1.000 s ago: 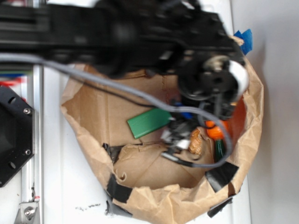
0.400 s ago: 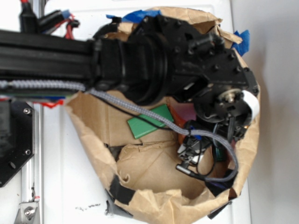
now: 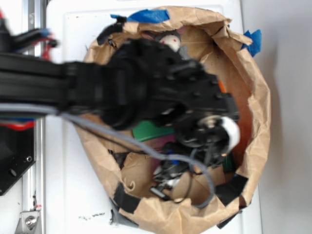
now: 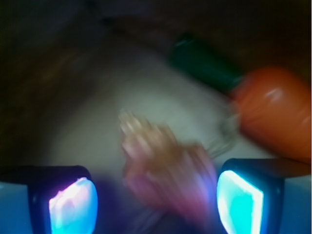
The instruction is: Grab the shell.
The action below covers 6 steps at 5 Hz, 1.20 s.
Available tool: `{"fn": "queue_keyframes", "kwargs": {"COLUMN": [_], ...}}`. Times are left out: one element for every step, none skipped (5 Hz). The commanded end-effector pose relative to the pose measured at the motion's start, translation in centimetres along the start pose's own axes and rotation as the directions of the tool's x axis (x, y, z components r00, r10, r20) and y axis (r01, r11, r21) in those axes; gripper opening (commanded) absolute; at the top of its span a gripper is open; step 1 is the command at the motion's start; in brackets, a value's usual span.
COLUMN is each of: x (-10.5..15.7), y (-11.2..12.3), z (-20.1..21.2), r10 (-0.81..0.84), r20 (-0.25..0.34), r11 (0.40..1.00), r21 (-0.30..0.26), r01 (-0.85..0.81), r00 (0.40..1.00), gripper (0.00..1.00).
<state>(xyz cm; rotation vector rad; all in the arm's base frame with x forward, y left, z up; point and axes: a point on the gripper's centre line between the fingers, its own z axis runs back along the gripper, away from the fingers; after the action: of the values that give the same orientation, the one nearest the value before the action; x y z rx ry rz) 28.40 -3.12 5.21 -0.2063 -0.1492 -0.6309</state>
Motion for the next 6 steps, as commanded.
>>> {"fn": "queue_keyframes", "kwargs": {"x": [0.5, -0.6, -1.0, -1.4, -1.6, -1.4], "y": [-1.4, -1.4, -1.3, -1.8, -2.1, -2.1], "z": [-0.5, -2.3, -4.0, -4.4, -4.4, -4.5], "r10": [-0.053, -0.029, -0.017, -0.003, 0.013, 0.026], "r20": [0.022, 0.003, -0.01, 0.01, 0.029, 0.052], "r11": [0.997, 0.998, 0.998, 0.998, 0.998, 0.997], "r21": [0.049, 0.062, 0.064, 0.057, 0.06, 0.065], "r01": [0.052, 0.029, 0.017, 0.003, -0.015, -0.029], "r00": [0.998, 1.0, 1.0, 1.0, 0.999, 0.998], "gripper": [1.0, 1.0, 1.0, 0.31, 0.0, 0.0]}}
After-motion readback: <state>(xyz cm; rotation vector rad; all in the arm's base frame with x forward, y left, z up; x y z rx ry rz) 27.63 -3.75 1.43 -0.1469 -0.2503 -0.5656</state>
